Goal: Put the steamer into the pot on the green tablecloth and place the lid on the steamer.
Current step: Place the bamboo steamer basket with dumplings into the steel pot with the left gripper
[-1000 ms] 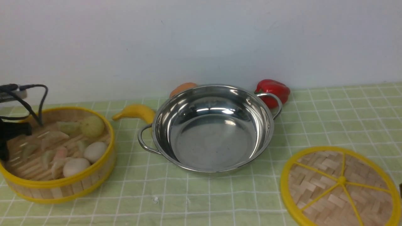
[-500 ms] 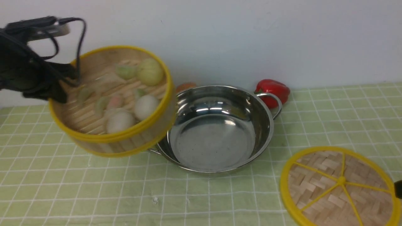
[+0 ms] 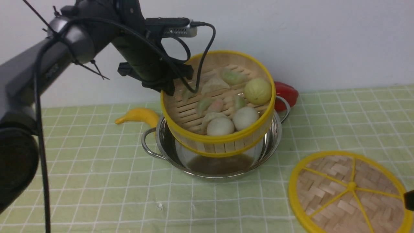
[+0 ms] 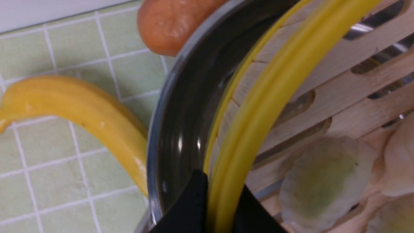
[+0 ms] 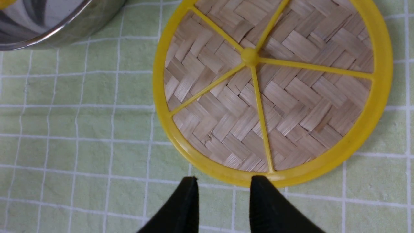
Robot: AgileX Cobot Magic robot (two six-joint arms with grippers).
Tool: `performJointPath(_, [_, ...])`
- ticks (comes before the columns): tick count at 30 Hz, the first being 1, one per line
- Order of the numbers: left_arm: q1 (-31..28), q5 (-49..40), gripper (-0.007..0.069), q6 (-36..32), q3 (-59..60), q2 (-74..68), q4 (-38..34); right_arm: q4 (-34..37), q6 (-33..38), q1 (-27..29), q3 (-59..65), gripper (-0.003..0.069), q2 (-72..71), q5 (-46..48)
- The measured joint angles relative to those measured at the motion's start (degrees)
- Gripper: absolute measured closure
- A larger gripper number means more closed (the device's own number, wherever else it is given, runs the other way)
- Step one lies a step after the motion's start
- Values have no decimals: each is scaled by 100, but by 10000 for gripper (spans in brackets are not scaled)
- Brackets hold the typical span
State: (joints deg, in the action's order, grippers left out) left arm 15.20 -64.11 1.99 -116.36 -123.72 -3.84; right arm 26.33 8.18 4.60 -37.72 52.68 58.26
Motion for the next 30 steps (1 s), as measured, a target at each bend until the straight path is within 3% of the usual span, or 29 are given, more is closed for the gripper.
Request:
performJointPath(6, [0,-217,594,33,-543,-677,54,5,0,0,0,417,0,5])
performJointPath(24, [18,-187,582,47,-599,-1322,52,10,0,0,0,417,0,30])
performJointPath(30, [13,-186,466,63,-636,-1311,-38,16,0,0,0,417,0,30])
